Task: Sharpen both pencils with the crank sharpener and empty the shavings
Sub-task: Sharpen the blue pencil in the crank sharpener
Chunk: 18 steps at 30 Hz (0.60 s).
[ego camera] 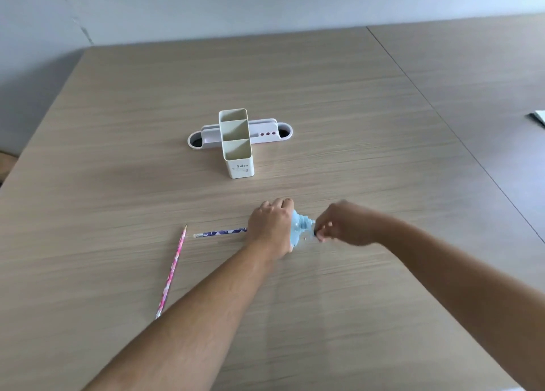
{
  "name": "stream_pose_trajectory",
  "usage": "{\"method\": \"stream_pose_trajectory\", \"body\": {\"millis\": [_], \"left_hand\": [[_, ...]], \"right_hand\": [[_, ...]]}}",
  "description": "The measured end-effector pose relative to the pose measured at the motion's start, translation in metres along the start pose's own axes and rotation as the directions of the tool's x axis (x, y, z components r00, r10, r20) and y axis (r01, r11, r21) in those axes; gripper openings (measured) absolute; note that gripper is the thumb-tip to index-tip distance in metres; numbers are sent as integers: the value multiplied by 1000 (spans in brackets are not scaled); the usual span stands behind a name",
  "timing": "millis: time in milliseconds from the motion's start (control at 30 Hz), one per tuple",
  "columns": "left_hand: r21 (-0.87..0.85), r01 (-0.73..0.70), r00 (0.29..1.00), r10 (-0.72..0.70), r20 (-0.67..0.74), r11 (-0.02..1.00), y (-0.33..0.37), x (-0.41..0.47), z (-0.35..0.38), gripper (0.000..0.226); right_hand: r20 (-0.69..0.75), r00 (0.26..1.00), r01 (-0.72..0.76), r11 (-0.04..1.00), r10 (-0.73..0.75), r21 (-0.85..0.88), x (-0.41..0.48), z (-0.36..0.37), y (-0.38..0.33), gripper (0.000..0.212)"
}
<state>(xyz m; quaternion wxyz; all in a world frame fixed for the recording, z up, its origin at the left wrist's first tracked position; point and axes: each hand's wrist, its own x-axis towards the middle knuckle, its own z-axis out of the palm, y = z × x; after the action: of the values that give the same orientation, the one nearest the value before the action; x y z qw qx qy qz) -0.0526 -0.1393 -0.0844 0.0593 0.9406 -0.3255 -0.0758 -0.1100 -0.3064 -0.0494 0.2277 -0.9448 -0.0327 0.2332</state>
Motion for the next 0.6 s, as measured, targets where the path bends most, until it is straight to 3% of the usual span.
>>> {"method": "stream_pose_trajectory", "body": {"millis": [67, 133, 200, 267, 400, 467, 533, 600], "left_hand": [[5, -11, 1000, 11, 0, 1000, -1, 0, -2, 66], [7, -5, 1000, 5, 25, 1000, -1, -2, -3, 69], [-8, 13, 1000, -13, 23, 1000, 0, -2, -3, 67], [-27, 34, 999, -33, 21, 999, 1, -2, -3, 67], [-27, 38, 999, -37, 24, 999, 1, -2, -2, 67], [-10, 17, 1000, -16, 10, 1000, -1, -3, -2, 68], [9, -10, 1000, 10, 13, 1000, -1, -3, -2, 73], [5, -8, 1000, 8, 27, 1000, -1, -4, -1, 74]], "right_hand": [[-223, 974, -39, 998, 26, -54, 17, -17, 2, 17], [-364, 922, -177, 979, 129, -101, 38, -9, 1, 19], [-343, 913, -272, 957, 222, -103, 50, 16, 0, 21], [-234, 937, -296, 946, 261, -131, 44, 36, 0, 21], [78, 994, -73, 990, 82, -118, 6, 32, -2, 20], [2, 1000, -21, 992, 21, -126, 3, 5, -4, 18], [-195, 979, -87, 985, 57, -150, 18, -17, -1, 18], [-285, 947, -190, 974, 150, -120, 35, -16, -1, 20]]}}
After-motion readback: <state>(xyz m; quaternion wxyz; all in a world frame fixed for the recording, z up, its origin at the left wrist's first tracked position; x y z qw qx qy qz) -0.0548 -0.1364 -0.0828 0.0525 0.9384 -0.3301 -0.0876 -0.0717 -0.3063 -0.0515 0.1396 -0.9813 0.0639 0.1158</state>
